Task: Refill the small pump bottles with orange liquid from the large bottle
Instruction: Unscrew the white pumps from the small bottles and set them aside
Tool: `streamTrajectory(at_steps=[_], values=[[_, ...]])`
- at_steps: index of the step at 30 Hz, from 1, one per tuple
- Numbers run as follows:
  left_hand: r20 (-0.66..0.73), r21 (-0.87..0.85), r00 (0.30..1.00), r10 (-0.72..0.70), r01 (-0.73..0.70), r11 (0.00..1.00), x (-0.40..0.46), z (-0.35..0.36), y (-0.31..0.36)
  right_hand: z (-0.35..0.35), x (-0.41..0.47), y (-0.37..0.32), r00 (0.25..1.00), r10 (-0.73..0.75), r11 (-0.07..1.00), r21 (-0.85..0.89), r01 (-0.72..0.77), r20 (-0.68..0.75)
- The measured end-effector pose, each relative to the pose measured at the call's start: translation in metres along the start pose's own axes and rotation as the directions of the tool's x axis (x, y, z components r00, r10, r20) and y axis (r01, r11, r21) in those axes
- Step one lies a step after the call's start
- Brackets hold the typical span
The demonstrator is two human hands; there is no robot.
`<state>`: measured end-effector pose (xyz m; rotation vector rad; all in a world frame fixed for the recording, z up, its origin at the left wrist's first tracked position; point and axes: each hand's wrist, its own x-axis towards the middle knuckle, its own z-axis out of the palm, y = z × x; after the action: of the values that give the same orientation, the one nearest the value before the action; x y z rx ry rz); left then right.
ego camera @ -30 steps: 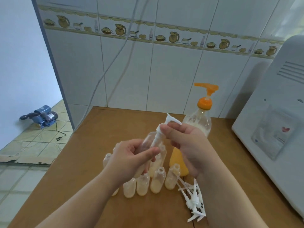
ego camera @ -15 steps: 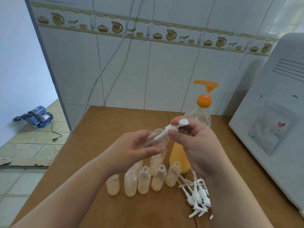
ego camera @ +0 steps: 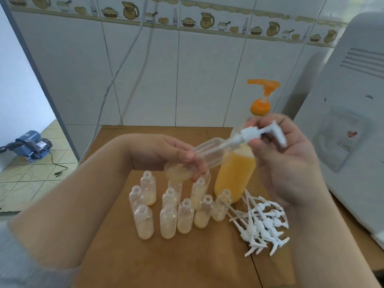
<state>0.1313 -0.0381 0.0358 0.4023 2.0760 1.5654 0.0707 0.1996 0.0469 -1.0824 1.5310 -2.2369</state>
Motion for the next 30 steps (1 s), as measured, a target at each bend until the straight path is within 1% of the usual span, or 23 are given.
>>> streamTrajectory(at_steps=[1,2,3,5,6,8,10,11,12,13,14,15,17,19,21,22,24,25,28,30], values=[[0.049,-0.082,0.999,-0.014,0.018,0.996,0.000,-0.005,-0.003,-0.006,0.002,-0.003,0.999,-0.022,0.999,0.041,0.023,-0.026],[0.051,-0.159,0.998,-0.025,0.033,0.987,0.000,-0.009,-0.008,-0.013,0.005,-0.006,0.997,-0.053,0.997,0.057,0.057,-0.057],[0.008,-0.199,1.000,-0.029,0.029,0.980,0.000,-0.013,-0.013,-0.021,0.009,-0.010,0.992,-0.092,0.994,0.051,0.096,-0.082],[-0.171,-0.158,0.985,-0.028,0.001,0.987,0.002,-0.018,-0.021,-0.039,0.014,-0.015,0.978,-0.155,0.988,0.001,0.157,-0.142],[-0.267,-0.137,0.963,-0.030,-0.007,0.991,0.004,-0.018,-0.024,-0.049,0.013,-0.015,0.968,-0.179,0.984,-0.043,0.174,-0.177],[-0.465,-0.142,0.884,-0.051,-0.018,0.990,0.013,-0.019,-0.029,-0.075,0.006,-0.007,0.947,-0.221,0.973,-0.117,0.198,-0.234],[-0.647,-0.161,0.757,-0.093,-0.016,0.987,0.026,-0.022,-0.035,-0.103,-0.010,0.009,0.948,-0.169,0.984,-0.098,0.148,-0.269],[-0.708,-0.155,0.697,-0.115,0.007,0.988,0.032,-0.024,-0.038,-0.116,-0.020,0.019,0.951,-0.132,0.984,-0.153,0.092,-0.278],[-0.746,-0.144,0.651,-0.137,0.044,0.989,0.039,-0.025,-0.042,-0.125,-0.031,0.030,0.950,-0.125,0.956,-0.290,0.039,-0.285],[-0.769,-0.125,0.619,-0.160,0.100,0.987,0.046,-0.027,-0.047,-0.135,-0.043,0.044,0.941,-0.125,0.908,-0.418,-0.019,-0.315],[-0.781,-0.104,0.596,-0.188,0.174,0.979,0.052,-0.029,-0.053,-0.141,-0.055,0.057,0.928,-0.128,0.880,-0.471,-0.057,-0.350],[-0.784,-0.082,0.580,-0.221,0.256,0.963,0.059,-0.030,-0.059,-0.143,-0.065,0.067,0.915,-0.124,0.864,-0.495,-0.090,-0.384],[-0.781,-0.041,0.555,-0.285,0.411,0.911,0.074,-0.032,-0.068,-0.147,-0.081,0.087,0.912,-0.137,0.831,-0.545,-0.106,-0.387],[-0.776,0.015,0.534,-0.336,0.547,0.837,0.088,-0.032,-0.072,-0.158,-0.093,0.109,0.892,-0.159,0.832,-0.544,-0.110,-0.423],[-0.773,0.098,0.524,-0.358,0.656,0.749,0.099,-0.031,-0.074,-0.160,-0.098,0.124,0.888,-0.165,0.842,-0.530,-0.099,-0.428],[-0.770,0.128,0.524,-0.363,0.685,0.717,0.105,-0.031,-0.075,-0.157,-0.100,0.126,0.903,-0.162,0.804,-0.584,-0.113,-0.398],[-0.764,0.157,0.522,-0.378,0.719,0.677,0.114,-0.031,-0.077,-0.154,-0.107,0.139,0.936,-0.215,0.655,-0.752,-0.074,-0.279],[-0.758,0.173,0.520,-0.394,0.743,0.647,0.117,-0.031,-0.078,-0.151,-0.112,0.144,0.952,-0.210,0.596,-0.801,-0.056,-0.222],[-0.737,0.261,0.506,-0.449,0.825,0.501,0.124,-0.029,-0.083,-0.149,-0.126,0.162,0.983,-0.151,0.499,-0.866,-0.016,-0.106],[-0.721,0.291,0.514,-0.465,0.834,0.469,0.128,-0.031,-0.084,-0.146,-0.125,0.164,0.997,-0.080,0.456,-0.890,0.025,-0.013]])
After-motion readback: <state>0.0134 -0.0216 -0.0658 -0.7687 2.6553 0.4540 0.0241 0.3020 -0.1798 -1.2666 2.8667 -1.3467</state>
